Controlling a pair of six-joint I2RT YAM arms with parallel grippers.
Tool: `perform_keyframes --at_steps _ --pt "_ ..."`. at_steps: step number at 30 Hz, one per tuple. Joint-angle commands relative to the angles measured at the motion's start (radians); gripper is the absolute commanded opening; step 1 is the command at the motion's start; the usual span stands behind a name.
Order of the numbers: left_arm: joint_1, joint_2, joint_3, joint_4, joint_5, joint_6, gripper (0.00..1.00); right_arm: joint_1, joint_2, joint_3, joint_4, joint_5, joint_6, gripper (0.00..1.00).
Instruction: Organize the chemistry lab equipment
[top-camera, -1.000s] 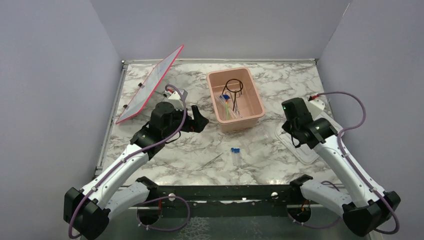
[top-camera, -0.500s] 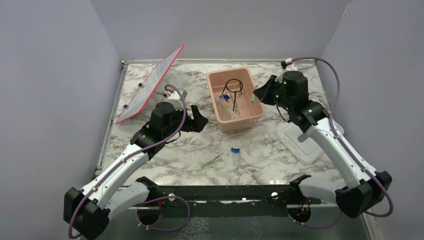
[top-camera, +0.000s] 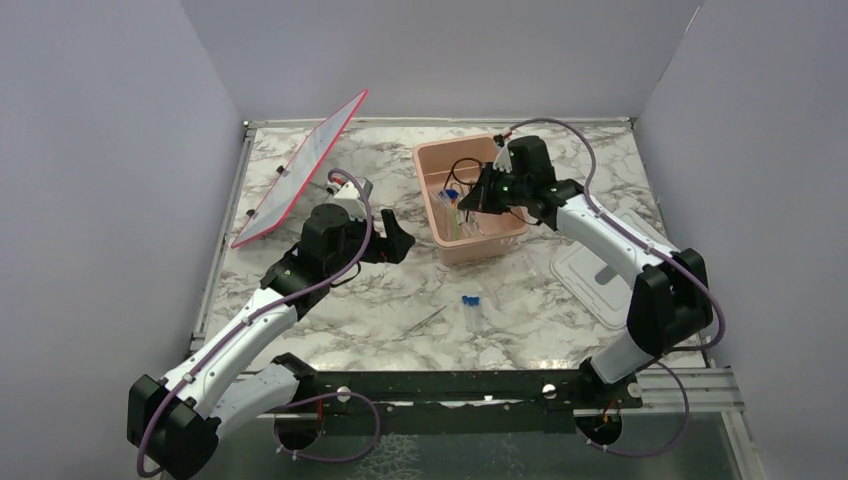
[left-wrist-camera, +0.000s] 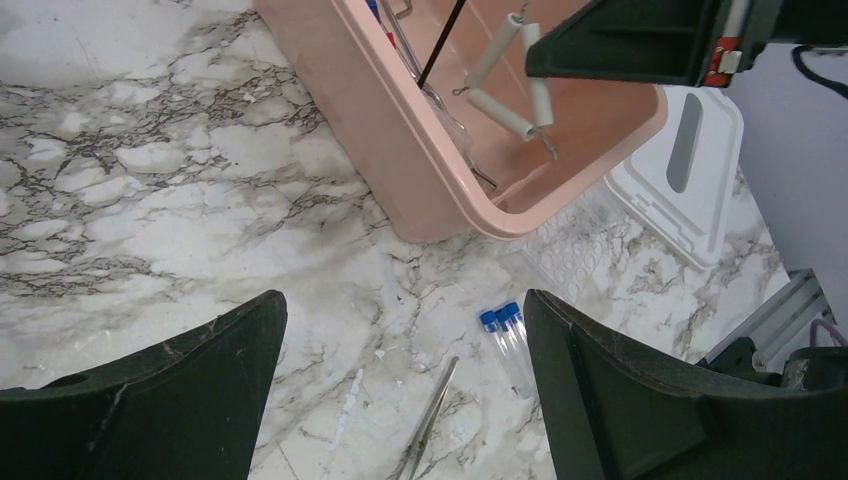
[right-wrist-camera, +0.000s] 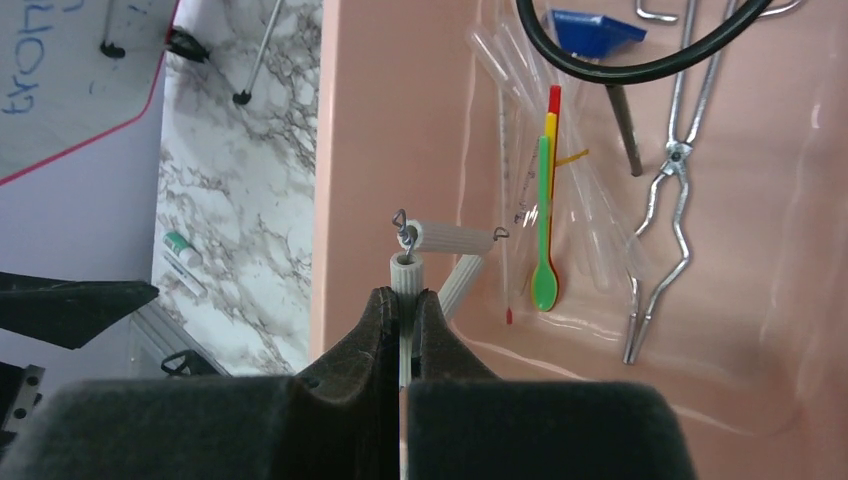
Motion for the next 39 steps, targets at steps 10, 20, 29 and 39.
perform_keyframes --at_steps 10,20,29,39 --pt "0.002 -0.007 -0.006 -0.008 -0.028 0.014 0.91 0.016 0.187 0.082 -0.051 0.045 -0.023 0.01" --pt "0.002 0.005 -0.007 -0.006 -0.011 0.010 0.91 0.016 0.184 0.088 -0.141 0.269 -0.054 0.02" --pt "0.002 0.010 -0.018 -0.009 0.008 -0.003 0.91 0.016 0.201 0.126 -0.203 0.384 -0.058 0.21" --pt "-0.001 0.026 -0.044 -0.032 0.068 -0.035 0.86 0.016 0.056 0.138 -0.223 0.331 -0.082 0.36"
